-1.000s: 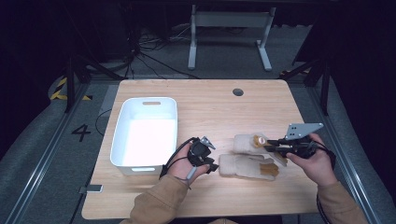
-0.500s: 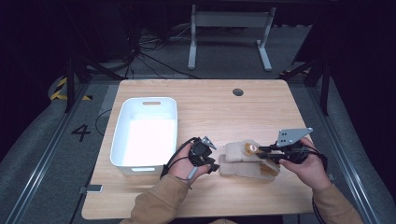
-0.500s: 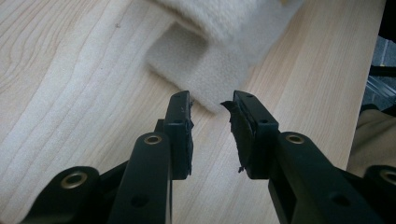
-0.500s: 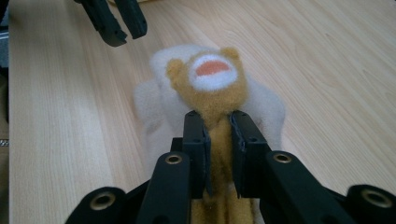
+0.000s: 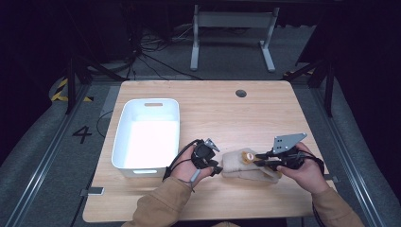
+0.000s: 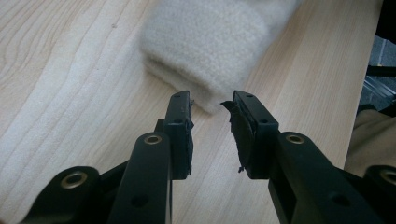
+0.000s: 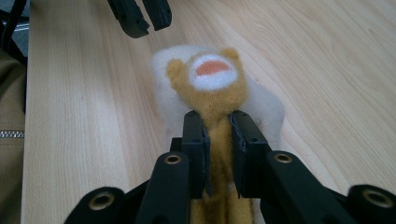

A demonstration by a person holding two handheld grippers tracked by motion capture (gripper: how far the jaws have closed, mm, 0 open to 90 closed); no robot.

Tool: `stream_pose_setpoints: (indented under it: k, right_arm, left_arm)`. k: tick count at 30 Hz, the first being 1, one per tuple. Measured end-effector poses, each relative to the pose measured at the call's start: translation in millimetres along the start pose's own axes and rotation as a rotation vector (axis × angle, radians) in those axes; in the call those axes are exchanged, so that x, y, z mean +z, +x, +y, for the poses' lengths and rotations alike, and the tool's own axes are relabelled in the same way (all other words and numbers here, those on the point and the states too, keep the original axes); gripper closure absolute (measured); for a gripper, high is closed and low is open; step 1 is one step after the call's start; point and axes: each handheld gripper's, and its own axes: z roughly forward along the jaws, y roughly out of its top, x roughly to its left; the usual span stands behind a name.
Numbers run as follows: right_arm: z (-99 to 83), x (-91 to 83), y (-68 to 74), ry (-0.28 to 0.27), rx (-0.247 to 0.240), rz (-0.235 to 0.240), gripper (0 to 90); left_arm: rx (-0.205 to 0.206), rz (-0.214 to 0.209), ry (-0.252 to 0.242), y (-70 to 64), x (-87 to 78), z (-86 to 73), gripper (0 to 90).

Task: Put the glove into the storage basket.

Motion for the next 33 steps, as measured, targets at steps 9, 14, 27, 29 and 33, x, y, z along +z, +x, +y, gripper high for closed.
stream_pose_setpoints:
  k: [9,14,27,29,33]
  right_arm:
    - [-5.5,6.4,-1.2,0.017,0.008,0.025,77.4]
    - [-8.2,8.9,-1.6,0.051,0.000,0.056,76.9]
    - [-15.9,17.5,-4.1,0.152,0.016,0.089,62.1]
    - [-17.0,17.7,-4.4,0.155,0.019,0.088,60.5]
    - [-18.1,9.1,-7.4,0.109,0.050,0.075,57.2]
  left_arm:
    - [0.001,-0.010,0.008,0.1,2.8,0.0,69.7]
    - [0.005,-0.012,0.015,-0.4,5.0,0.0,69.7]
    - [0.014,-0.030,0.031,-5.0,12.4,0.2,69.5]
    - [0.025,-0.035,0.033,-6.6,14.7,0.7,69.5]
    - [0.033,-0.037,0.012,-9.2,15.0,1.9,71.3]
